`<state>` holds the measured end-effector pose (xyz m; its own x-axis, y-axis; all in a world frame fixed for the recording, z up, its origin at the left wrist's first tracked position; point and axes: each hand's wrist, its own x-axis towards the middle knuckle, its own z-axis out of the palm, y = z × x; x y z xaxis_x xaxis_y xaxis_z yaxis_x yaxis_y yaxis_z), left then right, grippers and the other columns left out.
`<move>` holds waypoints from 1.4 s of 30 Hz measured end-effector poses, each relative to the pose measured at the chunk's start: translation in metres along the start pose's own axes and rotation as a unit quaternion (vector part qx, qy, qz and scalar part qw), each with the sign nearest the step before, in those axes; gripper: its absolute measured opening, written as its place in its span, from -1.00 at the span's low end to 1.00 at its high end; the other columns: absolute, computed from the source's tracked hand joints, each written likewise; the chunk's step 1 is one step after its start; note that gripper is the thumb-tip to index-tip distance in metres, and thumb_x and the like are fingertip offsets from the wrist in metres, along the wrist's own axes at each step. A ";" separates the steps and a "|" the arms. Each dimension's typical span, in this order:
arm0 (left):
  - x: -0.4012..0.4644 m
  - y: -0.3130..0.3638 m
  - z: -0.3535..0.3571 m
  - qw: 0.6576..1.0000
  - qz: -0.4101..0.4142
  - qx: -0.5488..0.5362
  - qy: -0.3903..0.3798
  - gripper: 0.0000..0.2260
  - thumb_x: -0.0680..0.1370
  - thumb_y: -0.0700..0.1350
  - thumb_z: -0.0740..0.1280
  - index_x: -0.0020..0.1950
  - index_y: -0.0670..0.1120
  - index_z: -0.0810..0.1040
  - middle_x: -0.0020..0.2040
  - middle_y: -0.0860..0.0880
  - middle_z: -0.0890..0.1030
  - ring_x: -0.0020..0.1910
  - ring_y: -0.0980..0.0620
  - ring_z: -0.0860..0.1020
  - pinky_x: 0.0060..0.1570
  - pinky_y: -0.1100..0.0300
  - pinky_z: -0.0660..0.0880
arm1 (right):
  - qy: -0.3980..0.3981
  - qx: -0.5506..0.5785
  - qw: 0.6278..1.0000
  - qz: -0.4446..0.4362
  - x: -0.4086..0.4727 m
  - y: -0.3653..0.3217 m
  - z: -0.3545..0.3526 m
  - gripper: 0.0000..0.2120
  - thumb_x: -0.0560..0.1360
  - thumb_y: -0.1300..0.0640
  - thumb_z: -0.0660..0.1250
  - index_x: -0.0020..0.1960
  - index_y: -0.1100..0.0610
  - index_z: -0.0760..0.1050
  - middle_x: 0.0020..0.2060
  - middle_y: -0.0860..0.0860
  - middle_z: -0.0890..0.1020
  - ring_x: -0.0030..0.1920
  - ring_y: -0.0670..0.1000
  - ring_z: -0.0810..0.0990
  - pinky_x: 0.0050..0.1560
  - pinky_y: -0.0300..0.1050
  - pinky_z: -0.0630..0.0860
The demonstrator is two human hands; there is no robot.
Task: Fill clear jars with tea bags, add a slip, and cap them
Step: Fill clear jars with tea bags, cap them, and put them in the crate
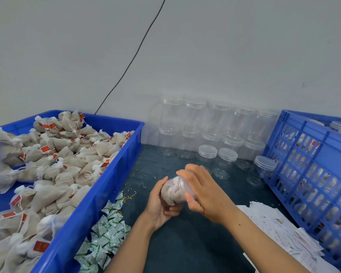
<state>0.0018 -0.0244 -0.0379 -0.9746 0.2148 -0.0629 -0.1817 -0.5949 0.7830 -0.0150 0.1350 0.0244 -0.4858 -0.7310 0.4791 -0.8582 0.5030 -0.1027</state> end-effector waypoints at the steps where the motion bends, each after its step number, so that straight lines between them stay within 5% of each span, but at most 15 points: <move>1: 0.001 -0.001 0.001 1.000 0.010 -0.004 0.002 -0.57 0.47 0.20 0.17 -0.19 -0.17 0.54 -0.39 -0.09 0.40 -0.54 0.09 0.24 -0.60 0.32 0.04 | -0.004 0.006 1.000 0.004 0.000 0.001 -0.001 -0.56 0.53 -0.06 0.03 0.34 0.11 0.24 0.17 0.09 0.41 0.04 0.15 0.43 0.13 -0.03 0.39; 5: 0.003 -0.005 0.005 0.996 0.066 0.041 0.044 -0.58 0.49 0.22 0.20 -0.07 -0.15 0.50 -0.35 -0.10 0.42 -0.48 0.08 0.25 -0.57 0.31 0.13 | 0.033 0.078 0.991 0.106 -0.003 -0.002 0.003 -0.51 0.54 -0.21 -0.08 0.29 0.07 0.29 0.09 -0.09 0.34 -0.05 -0.06 0.42 -0.06 -0.16 0.35; 8: 0.002 -0.007 0.007 0.981 0.144 0.100 0.087 -0.64 0.44 0.21 0.29 0.02 -0.04 0.38 -0.26 -0.02 0.49 -0.43 0.11 0.34 -0.51 0.29 0.18 | 0.063 0.084 0.969 0.225 0.001 -0.011 0.010 -0.68 0.60 -0.20 -0.08 0.06 0.00 0.27 -0.02 -0.07 0.41 -0.15 0.04 0.48 -0.14 -0.02 0.38; 12: -0.002 -0.009 0.010 0.964 0.198 0.162 0.073 -0.59 0.34 0.21 0.31 0.04 -0.01 0.38 -0.15 -0.01 0.55 -0.33 0.11 0.43 -0.45 0.26 0.25 | 0.012 0.166 0.877 0.452 0.010 0.000 0.010 -0.73 0.66 -0.02 -0.05 0.18 0.12 0.28 0.03 0.11 0.43 0.00 0.18 0.49 -0.03 -0.03 0.43; 14: -0.003 -0.009 0.012 0.969 0.181 0.149 0.072 -0.57 0.32 0.21 0.33 0.05 0.00 0.40 -0.13 -0.01 0.55 -0.33 0.12 0.43 -0.44 0.27 0.25 | -0.049 0.192 0.898 0.393 0.008 0.001 0.006 -0.63 0.61 -0.21 -0.11 0.13 0.02 0.29 0.00 0.05 0.43 0.00 0.12 0.50 -0.05 -0.04 0.47; 16: -0.003 -0.009 0.011 0.981 0.138 0.113 0.081 -0.60 0.36 0.19 0.36 0.06 -0.01 0.42 -0.19 -0.02 0.53 -0.38 0.11 0.39 -0.46 0.27 0.22 | -0.017 0.191 0.934 0.302 0.002 -0.002 0.003 -0.46 0.46 -0.46 -0.16 0.17 -0.13 0.26 0.11 -0.09 0.41 0.00 -0.07 0.48 0.00 -0.11 0.41; 19: -0.002 -0.007 0.009 0.989 0.090 0.078 0.089 -0.66 0.42 0.16 0.33 0.04 -0.05 0.46 -0.27 -0.06 0.48 -0.41 0.08 0.35 -0.48 0.26 0.20 | -0.001 0.147 0.974 0.170 -0.011 0.000 0.006 -0.50 0.49 -0.43 -0.11 0.36 -0.28 0.11 0.21 -0.32 0.29 -0.01 -0.20 0.47 -0.02 -0.25 0.39; 23: -0.004 -0.006 0.012 0.982 0.117 0.117 0.090 -0.72 0.44 0.15 0.28 0.02 0.00 0.41 -0.21 -0.05 0.48 -0.39 0.09 0.34 -0.43 0.24 0.18 | -0.034 0.129 0.942 0.307 -0.002 -0.001 0.009 -0.74 0.60 -0.23 -0.09 0.14 -0.15 0.24 0.01 -0.10 0.52 -0.15 0.05 0.55 -0.10 -0.02 0.48; 27: -0.003 -0.007 0.014 0.980 0.119 0.125 0.095 -0.68 0.46 0.16 0.26 0.07 -0.02 0.39 -0.18 -0.09 0.44 -0.39 0.09 0.32 -0.42 0.23 0.16 | -0.132 0.193 0.845 0.482 0.016 -0.003 -0.004 -0.32 0.46 -0.44 -0.26 0.27 0.01 0.24 0.02 0.07 0.58 -0.42 0.01 0.66 -0.26 -0.13 0.52; 30: -0.002 -0.006 0.012 0.985 0.104 0.088 0.101 -0.68 0.55 0.12 0.22 0.11 -0.11 0.44 -0.21 -0.11 0.45 -0.41 0.08 0.30 -0.45 0.23 0.14 | -0.075 0.125 0.918 0.369 0.011 -0.006 -0.010 -0.35 0.41 -0.47 -0.25 0.26 -0.08 0.18 0.19 -0.04 0.52 -0.09 0.08 0.64 -0.01 0.00 0.47; 33: -0.002 -0.003 0.011 0.990 0.088 0.060 0.095 -0.61 0.49 0.17 0.20 -0.02 -0.15 0.54 -0.29 -0.10 0.48 -0.45 0.09 0.29 -0.49 0.25 0.14 | -0.023 -0.004 0.975 0.219 0.003 -0.007 -0.002 -0.44 0.46 -0.39 -0.25 0.20 -0.05 0.19 0.12 -0.08 0.45 -0.13 0.08 0.54 -0.17 -0.05 0.35; 37: -0.001 -0.006 0.011 0.984 0.099 0.101 0.108 -0.53 0.56 0.15 0.15 0.14 -0.27 0.46 -0.30 -0.11 0.45 -0.47 0.09 0.27 -0.53 0.30 0.13 | 0.026 0.069 0.958 0.278 0.000 -0.006 0.009 -0.71 0.57 -0.25 -0.10 -0.06 -0.05 0.15 -0.22 -0.08 0.47 -0.28 0.08 0.48 -0.32 -0.06 0.29; 42: 0.000 -0.008 0.011 0.973 0.127 0.137 0.132 -0.65 0.64 0.06 0.11 0.17 -0.22 0.37 -0.31 -0.08 0.46 -0.46 0.08 0.32 -0.50 0.27 0.14 | 0.016 0.119 0.916 0.382 0.009 -0.002 0.013 -0.75 0.59 -0.20 -0.08 -0.04 -0.06 0.22 -0.20 0.00 0.61 -0.22 0.08 0.52 -0.18 -0.04 0.38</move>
<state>0.0045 -0.0104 -0.0375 -0.9897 -0.1406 0.0264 0.0768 -0.3666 0.9272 -0.0195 0.1210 0.0174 -0.9582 -0.1906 0.2132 -0.2827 0.7445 -0.6049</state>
